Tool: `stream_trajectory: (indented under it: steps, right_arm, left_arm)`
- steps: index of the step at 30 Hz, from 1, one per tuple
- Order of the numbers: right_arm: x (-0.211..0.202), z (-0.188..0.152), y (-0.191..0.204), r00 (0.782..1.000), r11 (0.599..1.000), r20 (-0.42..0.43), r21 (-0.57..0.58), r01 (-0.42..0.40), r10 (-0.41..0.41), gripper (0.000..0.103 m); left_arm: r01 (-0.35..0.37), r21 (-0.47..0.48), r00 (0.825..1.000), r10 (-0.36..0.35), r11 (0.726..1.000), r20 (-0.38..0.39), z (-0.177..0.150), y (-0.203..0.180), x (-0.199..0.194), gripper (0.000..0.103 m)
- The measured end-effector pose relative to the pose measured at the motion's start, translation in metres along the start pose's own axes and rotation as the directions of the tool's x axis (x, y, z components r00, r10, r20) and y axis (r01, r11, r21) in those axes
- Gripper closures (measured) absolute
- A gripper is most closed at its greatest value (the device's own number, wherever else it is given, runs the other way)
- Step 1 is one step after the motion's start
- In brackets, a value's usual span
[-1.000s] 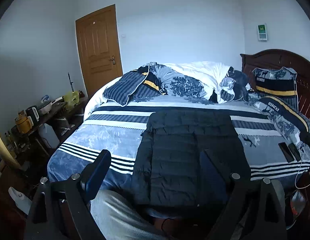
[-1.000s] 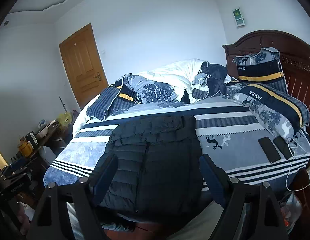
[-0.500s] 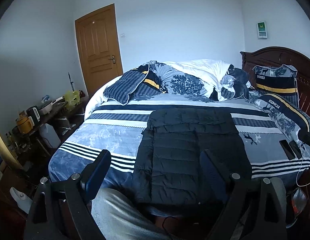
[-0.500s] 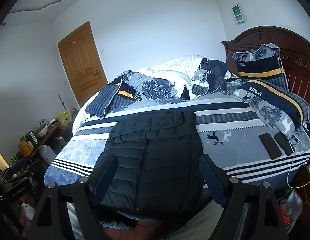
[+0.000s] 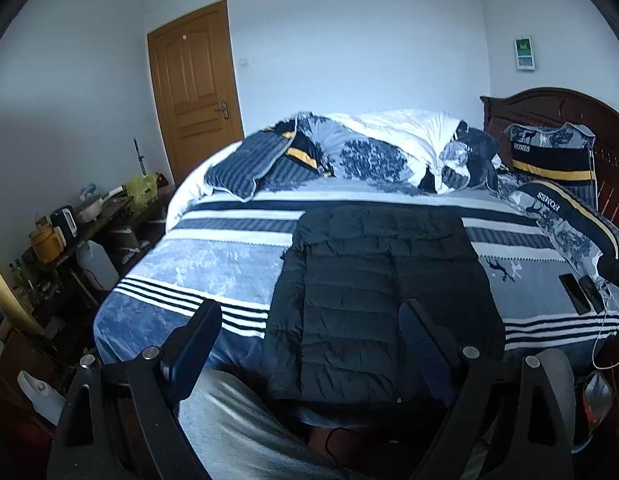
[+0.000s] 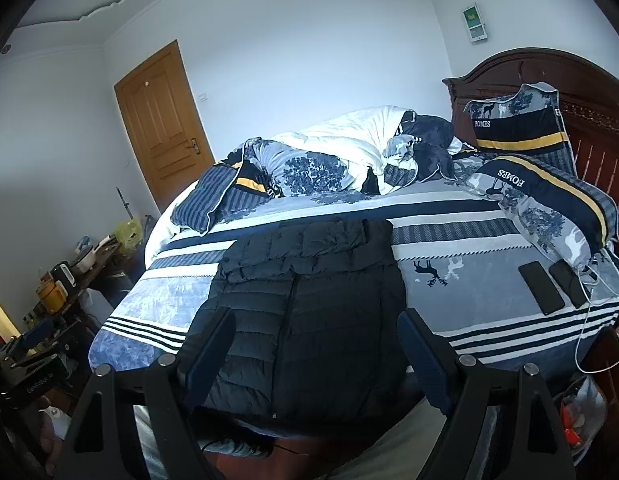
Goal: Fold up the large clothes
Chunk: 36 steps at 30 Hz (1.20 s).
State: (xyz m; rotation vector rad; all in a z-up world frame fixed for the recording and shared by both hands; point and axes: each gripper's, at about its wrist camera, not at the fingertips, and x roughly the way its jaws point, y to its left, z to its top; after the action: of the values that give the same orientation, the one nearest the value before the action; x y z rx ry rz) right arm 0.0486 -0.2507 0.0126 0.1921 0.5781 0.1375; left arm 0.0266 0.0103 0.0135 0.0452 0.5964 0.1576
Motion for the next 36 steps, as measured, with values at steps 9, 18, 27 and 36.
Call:
stream_trajectory:
  steps: [9,18,27,36]
  right_arm:
    - [0.071,-0.025,-0.027,0.989,0.997,-0.143,0.074,-0.024,0.034,0.018]
    - [0.179,-0.064,-0.070,0.952,0.986,-0.296,0.165,-0.024,0.072,0.018]
    - [0.269,-0.119,-0.090,0.817,0.987,-0.576,0.112,0.113,-0.028,0.026]
    - [0.313,-0.163,-0.108,0.687,0.980,-0.726,0.103,0.171,-0.043,0.080]
  left_arm:
    - [0.004,-0.057,0.984,-0.013,0.998,-0.175,-0.018,0.027,0.090,0.013]
    - [-0.064,-0.127,0.935,0.015,0.990,-0.353,-0.056,0.076,0.208,0.013]
    - [0.002,-0.094,0.826,-0.054,0.996,-0.561,-0.101,0.074,0.310,0.013]
    - [0.040,-0.115,0.751,-0.106,0.993,-0.652,-0.122,0.055,0.349,0.042]
